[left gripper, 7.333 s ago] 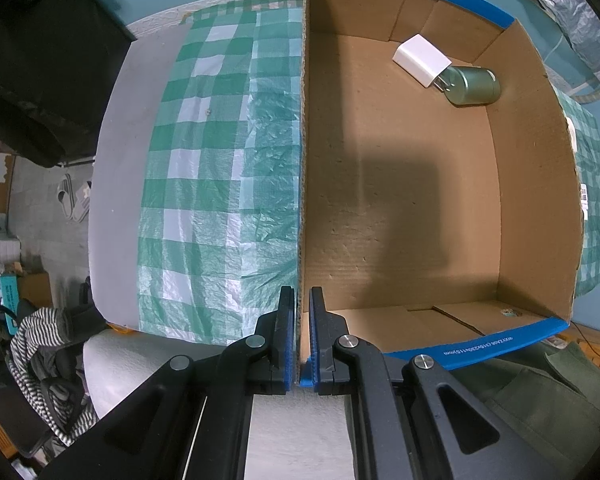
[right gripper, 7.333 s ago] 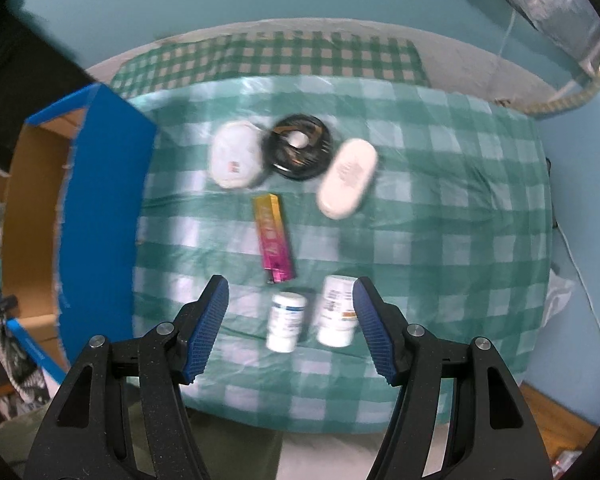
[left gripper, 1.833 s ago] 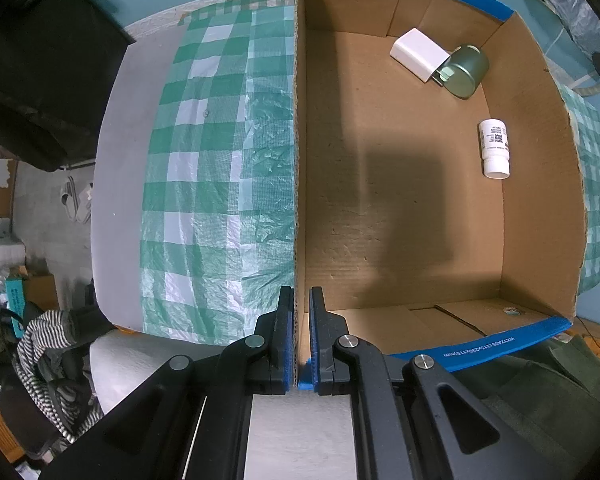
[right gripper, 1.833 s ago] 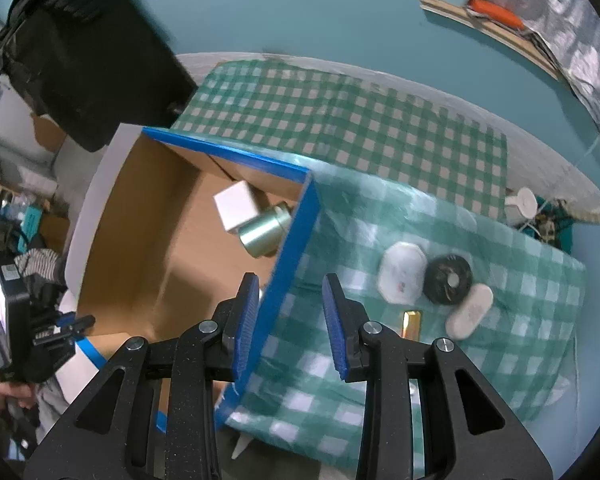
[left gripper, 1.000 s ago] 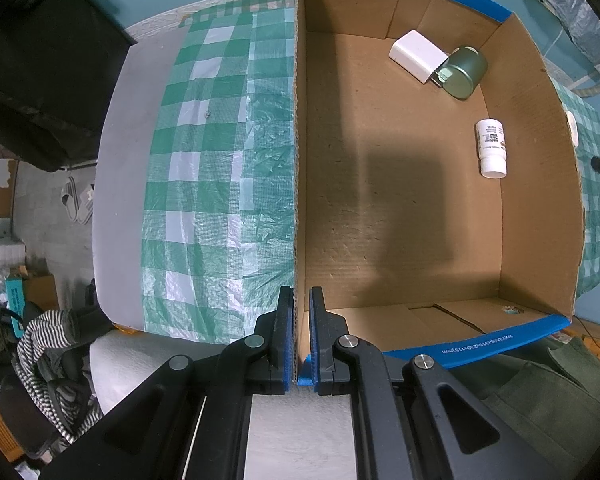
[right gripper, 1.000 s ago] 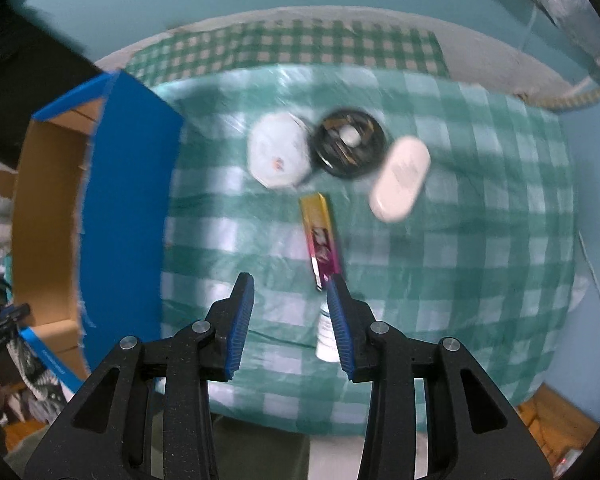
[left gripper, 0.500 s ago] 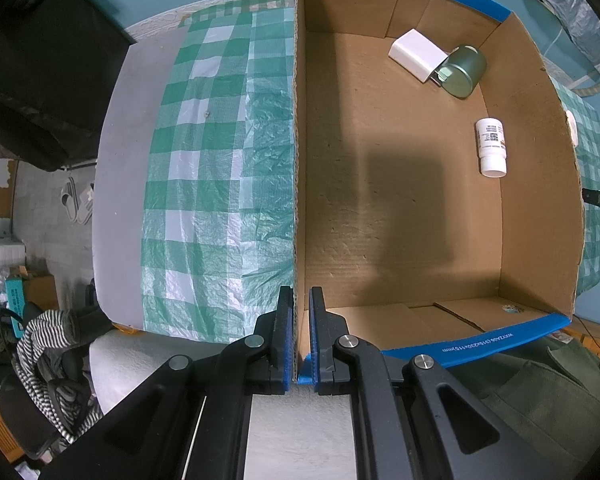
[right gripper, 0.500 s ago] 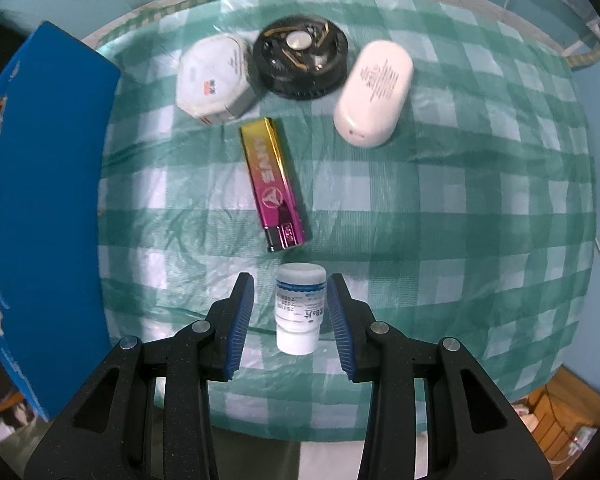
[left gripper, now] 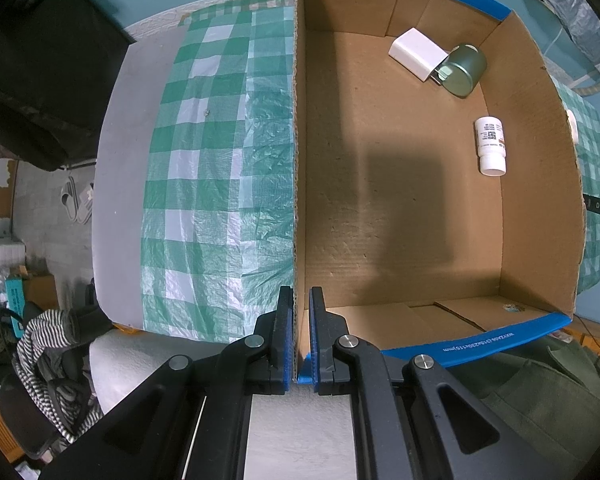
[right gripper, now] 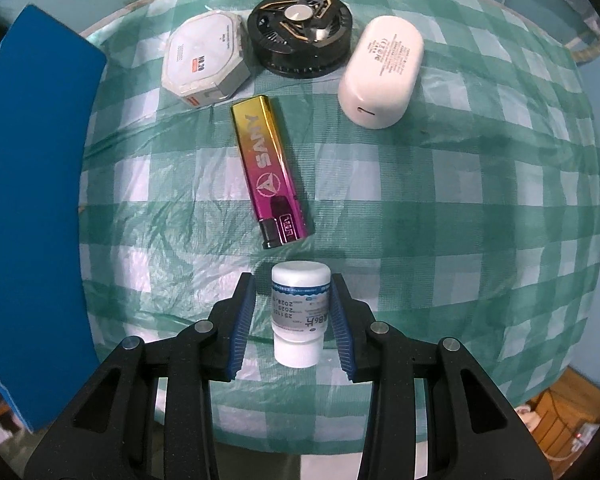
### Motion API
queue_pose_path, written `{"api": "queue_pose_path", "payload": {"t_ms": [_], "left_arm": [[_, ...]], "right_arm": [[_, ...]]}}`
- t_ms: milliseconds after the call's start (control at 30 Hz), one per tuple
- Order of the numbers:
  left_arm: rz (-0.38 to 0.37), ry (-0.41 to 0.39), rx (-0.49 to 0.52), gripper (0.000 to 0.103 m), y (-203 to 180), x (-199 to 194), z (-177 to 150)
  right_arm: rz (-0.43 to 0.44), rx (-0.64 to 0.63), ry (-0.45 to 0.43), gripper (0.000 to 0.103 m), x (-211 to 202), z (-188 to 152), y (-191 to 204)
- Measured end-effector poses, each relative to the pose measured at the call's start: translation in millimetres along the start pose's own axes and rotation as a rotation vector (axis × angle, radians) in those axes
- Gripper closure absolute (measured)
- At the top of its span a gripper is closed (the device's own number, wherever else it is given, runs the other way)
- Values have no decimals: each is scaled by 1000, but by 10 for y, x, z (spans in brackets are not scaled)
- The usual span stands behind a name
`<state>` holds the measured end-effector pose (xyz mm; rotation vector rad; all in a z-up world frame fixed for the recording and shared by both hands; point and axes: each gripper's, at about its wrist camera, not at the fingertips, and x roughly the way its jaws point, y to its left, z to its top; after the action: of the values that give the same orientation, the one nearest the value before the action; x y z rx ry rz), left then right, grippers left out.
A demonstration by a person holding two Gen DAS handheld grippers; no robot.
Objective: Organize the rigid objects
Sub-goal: 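Grasp the small white pill bottle with the right gripper, then carry the small pill bottle with the right gripper over the box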
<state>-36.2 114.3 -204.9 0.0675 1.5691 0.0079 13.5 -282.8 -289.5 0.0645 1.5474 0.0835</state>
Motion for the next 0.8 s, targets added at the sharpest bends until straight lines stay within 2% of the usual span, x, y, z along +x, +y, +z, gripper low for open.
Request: {"api": "queue_pose_path", "payload": {"t_ms": [67, 300, 800], "left_arm": [[-1, 0, 0, 96, -2, 0, -3], [-1, -1, 1, 96, -1, 0, -4], [0, 1, 2, 96, -9, 7, -2]], "right_arm": [[-8, -3, -1, 76, 22, -18, 21], [-5, -18, 1, 76, -10, -48, 47], [4, -110, -55, 76, -492, 59, 253]]}}
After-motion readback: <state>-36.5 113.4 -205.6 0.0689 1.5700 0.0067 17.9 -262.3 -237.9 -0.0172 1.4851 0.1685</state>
